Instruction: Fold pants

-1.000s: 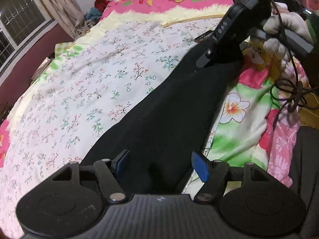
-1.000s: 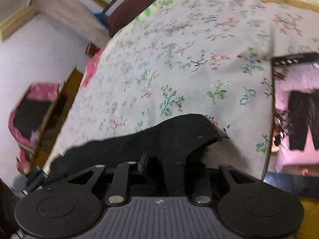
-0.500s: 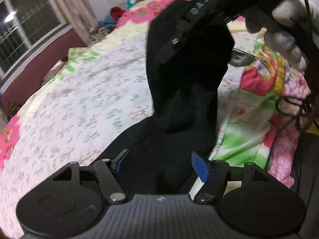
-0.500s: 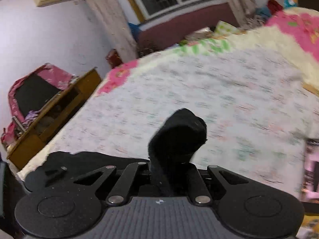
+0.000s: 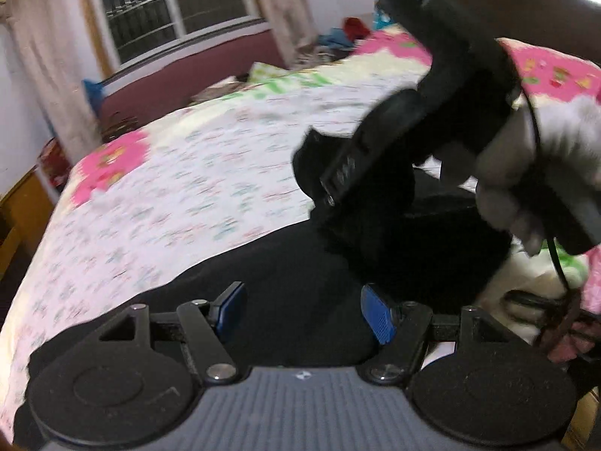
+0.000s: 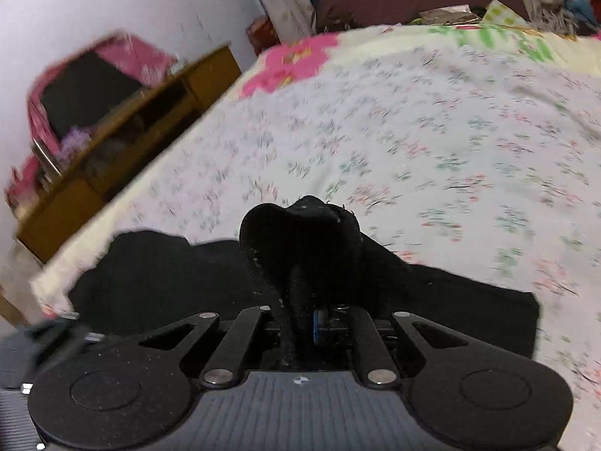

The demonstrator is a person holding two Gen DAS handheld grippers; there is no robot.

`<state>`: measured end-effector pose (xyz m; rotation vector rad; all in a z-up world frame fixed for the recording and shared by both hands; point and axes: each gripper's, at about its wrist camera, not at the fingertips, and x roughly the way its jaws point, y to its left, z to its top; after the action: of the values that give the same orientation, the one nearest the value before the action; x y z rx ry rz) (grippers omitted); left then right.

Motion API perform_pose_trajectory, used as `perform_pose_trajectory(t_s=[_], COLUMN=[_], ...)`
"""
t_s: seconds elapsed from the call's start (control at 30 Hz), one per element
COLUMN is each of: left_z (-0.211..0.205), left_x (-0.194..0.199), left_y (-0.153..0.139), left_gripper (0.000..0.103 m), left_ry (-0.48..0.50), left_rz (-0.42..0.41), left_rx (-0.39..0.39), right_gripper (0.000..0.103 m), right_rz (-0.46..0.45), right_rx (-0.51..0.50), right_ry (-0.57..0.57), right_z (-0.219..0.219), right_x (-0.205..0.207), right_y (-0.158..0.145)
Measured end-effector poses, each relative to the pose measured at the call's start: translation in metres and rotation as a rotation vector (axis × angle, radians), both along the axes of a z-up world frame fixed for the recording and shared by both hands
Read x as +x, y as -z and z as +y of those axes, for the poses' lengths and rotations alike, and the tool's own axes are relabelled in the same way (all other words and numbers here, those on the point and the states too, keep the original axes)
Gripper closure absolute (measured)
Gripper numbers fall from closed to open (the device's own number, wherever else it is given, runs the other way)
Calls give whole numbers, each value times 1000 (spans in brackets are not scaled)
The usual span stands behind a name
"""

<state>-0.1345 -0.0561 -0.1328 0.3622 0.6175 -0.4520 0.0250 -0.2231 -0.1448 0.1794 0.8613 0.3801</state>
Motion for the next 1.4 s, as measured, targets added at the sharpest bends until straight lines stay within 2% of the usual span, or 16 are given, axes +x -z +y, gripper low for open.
perform_pose_trajectory(t_s=[0.23,0.3,0.37,0.4,0.47,0.57,0.7,0.83,0.9,0.97,1.1,1.2,1.23,1.27,1.33,1.4], left_z=[50,61,69,73,79,86,93,95,97,99,101,99,98,98,97,99], left_x=[14,19,21,22,26,26,18,16,14,8,0,-3,-3,-4,-5,-4], left_y=[8,11,11,11,14,18,19,19,18,17,15,10,9,7,5,5], left_gripper=[27,27,27,27,25,25,24,24,24,24,24,24,24,24,24,24], left_ry=[-106,-129,-147,-153,-158,-167,-176,-192,-209,-229,-256,-259,-257,-251,-240,-244], left_rz=[-3,-4,-3,3,31,45,62,96,103,101,91,69,63,54,41,38], left_rx=[-42,-45,-54,-60,-65,-36,-18,-49,-51,-37,-17,-8,-6,-5,-7,-14], right_gripper=[97,93,83,67,49,48,47,45,44,44,47,50,50,50,49,51], right_rz=[21,25,35,17,-20,-15,-41,-88,-148,-208,-194,-73,-29,-28,-76,-101], right_rx=[-93,-106,-119,-131,-142,-98,-74,-23,23,61,12,-39,-104,-164,-175,-241], right_ry=[-27,-1,7,-15,-89,-137,-112,-77,-79,-136,-87,-88,-120,-148,-188,-204], right_z=[57,69,76,82,95,95,72,46,42,49,64,75,85,94,98,105], right_x=[16,18,16,12,3,-9,-27,-45,-45,-51,-32,-8,-6,-11,-25,-29], right_y=[15,22,29,29,27,21,6,-11,-18,-25,-9,25,34,39,33,32])
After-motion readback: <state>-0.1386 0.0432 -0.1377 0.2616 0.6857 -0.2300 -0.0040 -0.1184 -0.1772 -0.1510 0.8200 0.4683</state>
